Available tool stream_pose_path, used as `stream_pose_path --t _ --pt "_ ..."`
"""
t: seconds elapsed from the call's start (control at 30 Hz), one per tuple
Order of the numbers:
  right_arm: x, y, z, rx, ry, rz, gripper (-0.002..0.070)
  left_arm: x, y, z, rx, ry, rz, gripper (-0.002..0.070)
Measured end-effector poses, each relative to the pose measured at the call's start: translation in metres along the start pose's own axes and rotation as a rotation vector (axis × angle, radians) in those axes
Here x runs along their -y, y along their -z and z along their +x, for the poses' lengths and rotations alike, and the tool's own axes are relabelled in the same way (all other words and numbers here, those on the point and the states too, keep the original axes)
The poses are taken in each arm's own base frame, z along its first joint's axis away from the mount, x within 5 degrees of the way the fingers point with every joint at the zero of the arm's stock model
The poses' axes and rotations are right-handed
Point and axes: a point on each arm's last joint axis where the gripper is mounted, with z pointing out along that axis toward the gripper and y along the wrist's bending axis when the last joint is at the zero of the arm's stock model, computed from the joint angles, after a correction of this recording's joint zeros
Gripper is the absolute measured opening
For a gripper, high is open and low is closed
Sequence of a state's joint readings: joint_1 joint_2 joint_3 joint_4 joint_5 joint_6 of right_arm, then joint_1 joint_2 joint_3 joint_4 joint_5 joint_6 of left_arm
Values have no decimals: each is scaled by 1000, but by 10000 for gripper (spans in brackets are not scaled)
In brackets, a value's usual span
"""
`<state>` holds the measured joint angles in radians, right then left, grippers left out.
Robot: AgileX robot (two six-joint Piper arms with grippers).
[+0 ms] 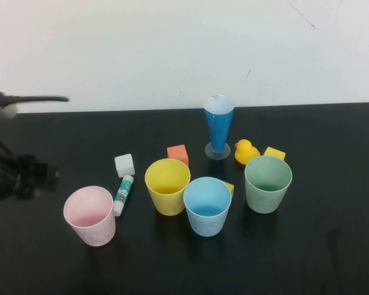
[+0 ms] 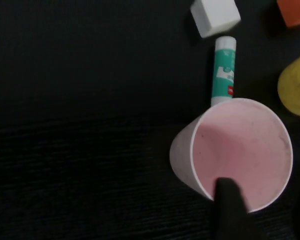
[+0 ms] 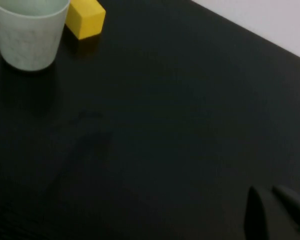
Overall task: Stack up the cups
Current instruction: Pick up the pink cup, then place the pink cup on the yellow cup
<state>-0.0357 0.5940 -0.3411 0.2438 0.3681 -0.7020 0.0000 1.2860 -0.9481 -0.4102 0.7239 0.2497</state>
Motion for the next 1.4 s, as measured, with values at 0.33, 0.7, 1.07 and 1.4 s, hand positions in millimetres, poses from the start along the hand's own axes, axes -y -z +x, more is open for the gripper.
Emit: stream_pose_path --t 0.33,0.7,1.07,1.4 --pt "0 0 -2 22 -28 1 -3 -9 -55 -29 -196 -14 47 414" --pt "0 0 -4 48 -65 3 -3 -26 -118 -12 -399 72 67 328" --pt "1 0 -5 54 -73 5 -3 -15 -114 -25 -392 88 170 10" --pt "2 0 -6 72 -78 18 -3 42 -54 -95 -159 -84 286 8"
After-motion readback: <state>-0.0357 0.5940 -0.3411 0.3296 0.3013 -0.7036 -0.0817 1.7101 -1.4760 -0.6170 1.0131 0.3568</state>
